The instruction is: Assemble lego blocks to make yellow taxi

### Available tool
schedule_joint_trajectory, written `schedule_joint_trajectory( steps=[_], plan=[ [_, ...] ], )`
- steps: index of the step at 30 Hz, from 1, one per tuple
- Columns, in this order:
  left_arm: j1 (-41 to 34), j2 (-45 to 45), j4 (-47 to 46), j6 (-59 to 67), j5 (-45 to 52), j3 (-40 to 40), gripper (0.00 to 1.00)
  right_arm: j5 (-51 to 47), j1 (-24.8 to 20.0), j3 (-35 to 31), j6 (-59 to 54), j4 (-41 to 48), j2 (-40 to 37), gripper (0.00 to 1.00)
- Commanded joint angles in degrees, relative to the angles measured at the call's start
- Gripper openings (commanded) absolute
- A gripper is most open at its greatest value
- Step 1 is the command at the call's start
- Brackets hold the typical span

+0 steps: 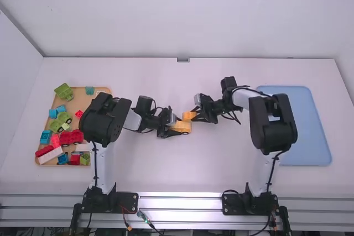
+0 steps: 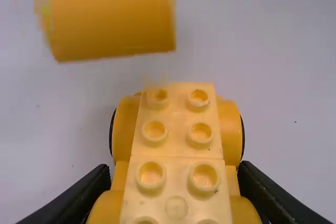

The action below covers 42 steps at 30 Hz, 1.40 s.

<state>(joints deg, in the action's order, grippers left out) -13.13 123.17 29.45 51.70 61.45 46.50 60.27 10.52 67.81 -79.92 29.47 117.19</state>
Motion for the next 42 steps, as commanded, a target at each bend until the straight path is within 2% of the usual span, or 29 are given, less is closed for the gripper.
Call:
schedule_joint_trajectory(
  steps=[1, 4, 7, 11, 14, 22, 29, 42],
  plan=[
    [0.1, 0.9, -0.1, 0.3, 0.4, -0.8, 0.49, -2.2, 0.8, -2.2, 4.8, -2.3, -4.8, 0.07],
    [0.0, 0.9, 0.0, 0.2, 0.4, -0.8, 0.5, -8.9, 3.5, -8.5, 16.2, -15.3, -7.4, 0.06],
    [0.0, 0.9, 0.0, 0.2, 0.4, -0.8, 0.52, -9.1, 5.1, -13.4, 19.3, -23.0, -8.5, 0.05],
    [0.0, 0.9, 0.0, 0.2, 0.4, -0.8, 0.58, -6.8, 5.1, -16.5, 23.4, -28.7, -8.5, 0.04],
    [0.0, 0.9, 0.0, 0.2, 0.4, -0.8, 0.57, -4.9, 4.7, -17.1, 23.7, -29.2, -8.5, 0.04],
    [0.0, 0.9, -0.3, 0.3, 0.4, -0.8, 0.53, -4.3, 7.5, -17.2, 21.4, -29.3, -8.2, 0.0],
    [0.0, 0.9, -0.3, 0.4, 0.4, -0.8, 0.53, -0.5, 6.5, -17.2, 22.3, -33.4, -5.0, 0.0],
    [0.0, 0.9, -0.2, 0.2, 0.4, -0.8, 0.51, -0.7, 7.0, -17.2, 21.2, -32.3, -3.9, 0.0]
  ],
)
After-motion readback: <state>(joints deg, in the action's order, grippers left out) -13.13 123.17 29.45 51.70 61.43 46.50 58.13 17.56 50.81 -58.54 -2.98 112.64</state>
